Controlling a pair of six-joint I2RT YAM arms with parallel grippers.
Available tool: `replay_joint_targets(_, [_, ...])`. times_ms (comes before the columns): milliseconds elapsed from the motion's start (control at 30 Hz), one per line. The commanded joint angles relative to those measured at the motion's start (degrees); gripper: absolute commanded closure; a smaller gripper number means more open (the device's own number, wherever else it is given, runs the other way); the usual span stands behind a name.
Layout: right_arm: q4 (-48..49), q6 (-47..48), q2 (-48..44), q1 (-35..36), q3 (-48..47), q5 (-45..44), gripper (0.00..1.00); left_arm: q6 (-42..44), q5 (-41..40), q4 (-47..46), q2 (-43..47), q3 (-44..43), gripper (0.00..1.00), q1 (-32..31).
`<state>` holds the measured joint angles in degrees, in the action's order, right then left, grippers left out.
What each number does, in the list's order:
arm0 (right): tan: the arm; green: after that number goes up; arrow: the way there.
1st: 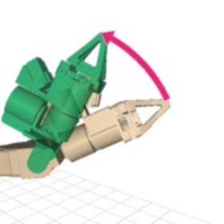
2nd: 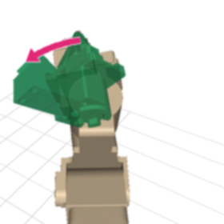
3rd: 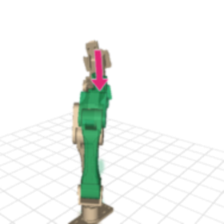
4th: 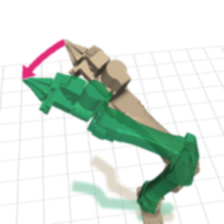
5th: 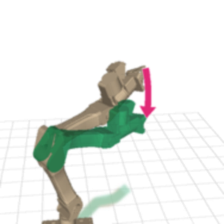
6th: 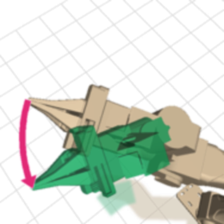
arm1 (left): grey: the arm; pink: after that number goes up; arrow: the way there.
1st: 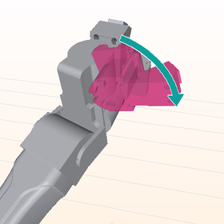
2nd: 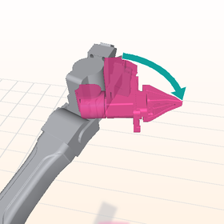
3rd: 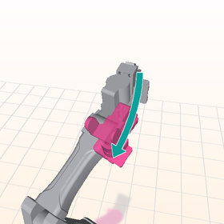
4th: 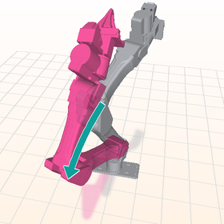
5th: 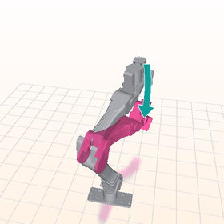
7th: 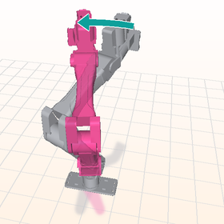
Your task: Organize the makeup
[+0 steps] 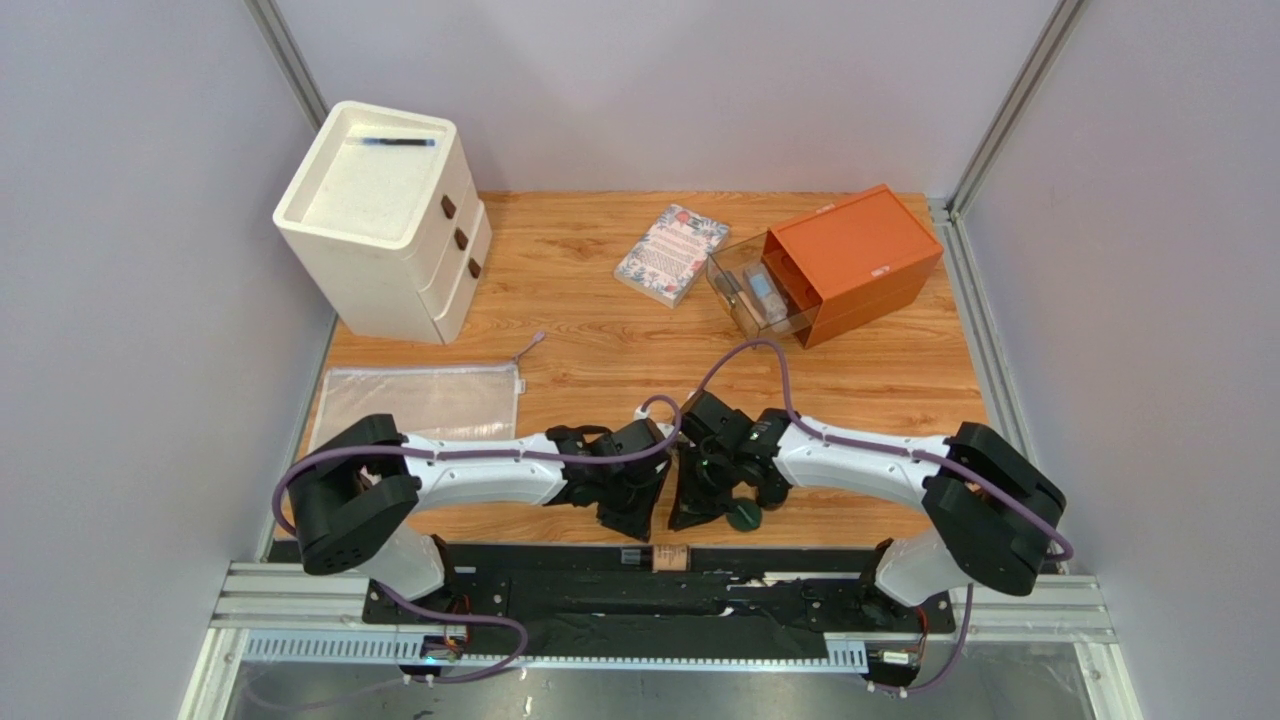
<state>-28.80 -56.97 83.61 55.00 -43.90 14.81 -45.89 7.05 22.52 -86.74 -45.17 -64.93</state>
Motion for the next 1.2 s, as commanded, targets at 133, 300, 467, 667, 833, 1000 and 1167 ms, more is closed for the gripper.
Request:
replay_joint_targets(133, [-5.65, 3.62, 0.06, 0.46, -3.56, -1.89, 1.00, 7.55, -2.13, 2.96, 5.61, -0.80, 0.83, -0.55])
replay_joint_targets(300, [-7.33, 3.80, -2.93, 0.46, -2.16, -2.07, 1.00, 15.10, 1.20, 2.00, 8.34, 0.69, 0.74, -0.64])
replay_joint_targets(467, [-7.59, 2.75, -3.54, 0.46, 0.91, -1.36, 1.00, 19.17, 3.24, -0.10, 9.22, 1.74, 0.71, -1.43])
replay_joint_targets(667, [-1.54, -3.57, -6.53, -0.25, 7.59, 2.32, 1.00, 20.05, 3.76, -4.06, 12.19, 6.04, 0.71, -1.52])
replay_joint_targets(833, [6.02, -7.36, -9.96, -2.79, 14.80, 4.88, 1.00, 20.84, 1.92, -7.92, 15.54, 9.83, 0.70, -1.69])
replay_joint_targets(1000, [10.16, -9.12, -9.35, -3.85, 17.09, 6.55, 1.00, 24.17, 2.18, -10.91, 16.25, 12.47, 0.70, -2.13])
replay_joint_targets(1167, [14.11, -10.62, -7.59, -4.29, 18.94, 8.21, 1.00, 28.39, 5.33, -13.64, 14.24, 12.82, 0.69, -2.13])
